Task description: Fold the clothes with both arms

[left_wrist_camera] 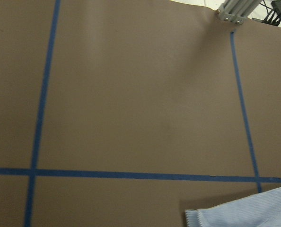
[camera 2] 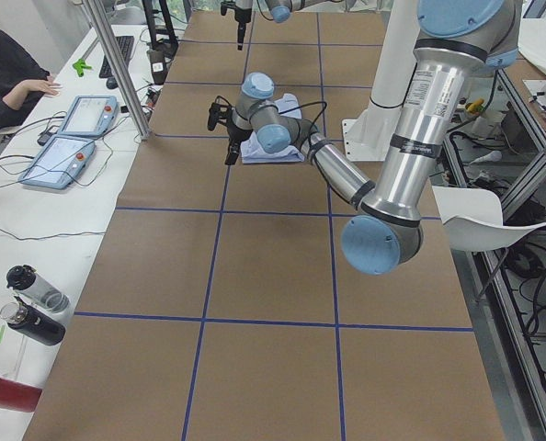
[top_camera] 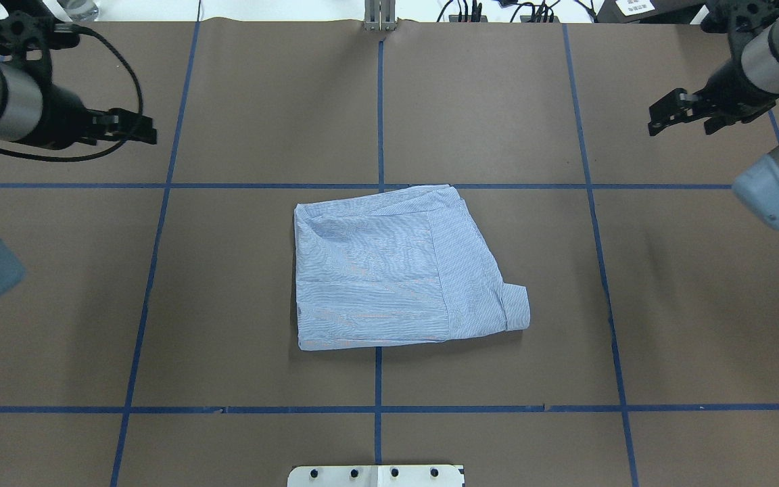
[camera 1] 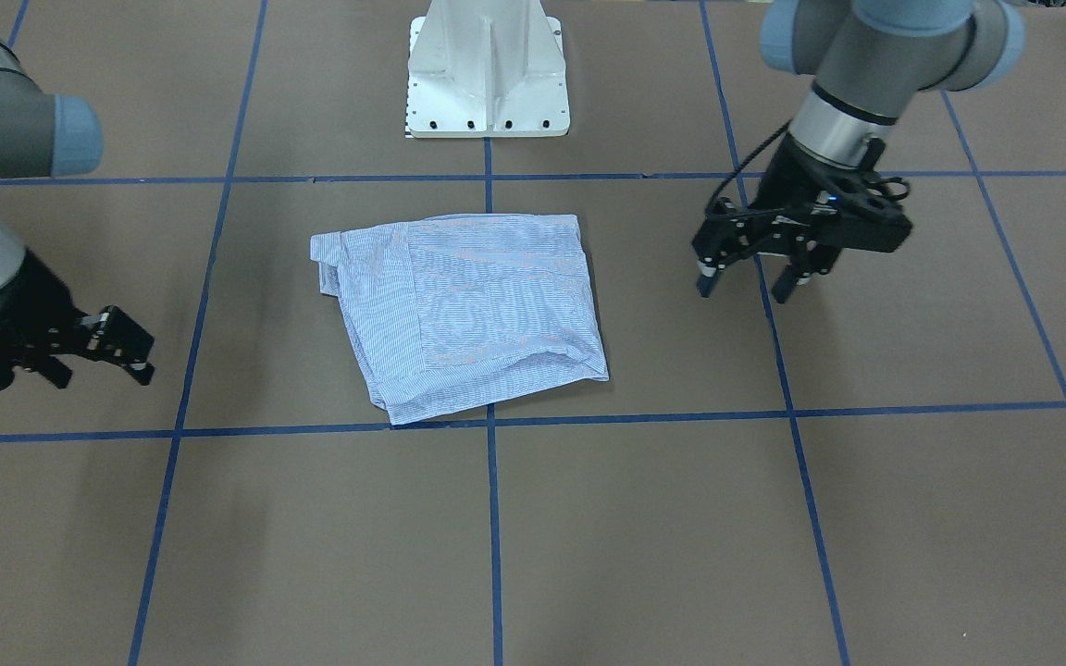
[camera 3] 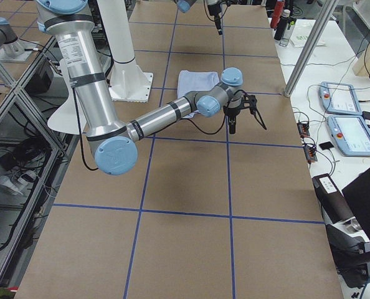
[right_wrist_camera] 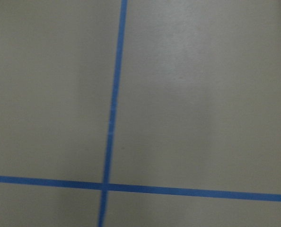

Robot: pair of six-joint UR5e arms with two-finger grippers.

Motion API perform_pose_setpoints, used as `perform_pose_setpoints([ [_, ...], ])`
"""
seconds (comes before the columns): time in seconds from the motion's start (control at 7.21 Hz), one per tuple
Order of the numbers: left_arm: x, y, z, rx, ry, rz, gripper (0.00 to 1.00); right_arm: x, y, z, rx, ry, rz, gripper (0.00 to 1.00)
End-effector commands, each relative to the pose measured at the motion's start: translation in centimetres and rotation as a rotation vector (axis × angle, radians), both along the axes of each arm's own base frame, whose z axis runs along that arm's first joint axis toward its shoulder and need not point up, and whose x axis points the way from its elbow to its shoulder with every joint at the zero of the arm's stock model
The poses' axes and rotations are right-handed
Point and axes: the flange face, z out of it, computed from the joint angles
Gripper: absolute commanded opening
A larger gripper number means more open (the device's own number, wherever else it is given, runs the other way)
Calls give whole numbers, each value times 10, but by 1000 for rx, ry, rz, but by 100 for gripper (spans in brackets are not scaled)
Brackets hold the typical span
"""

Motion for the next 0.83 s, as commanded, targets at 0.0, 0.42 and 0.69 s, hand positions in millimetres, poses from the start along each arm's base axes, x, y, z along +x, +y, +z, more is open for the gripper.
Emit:
perform_pose_setpoints([
  [0.0, -120, 2, 76, 102, -121, 128, 100, 120, 11, 75, 70, 41, -118, 100],
  [0.42, -272, 22, 199, 162, -336, 192, 100, 237, 54, 211, 71, 7, -210, 100],
  [0.69, -315, 18, 271, 117, -378, 205, 100, 259, 67, 248, 83, 15, -243, 100],
])
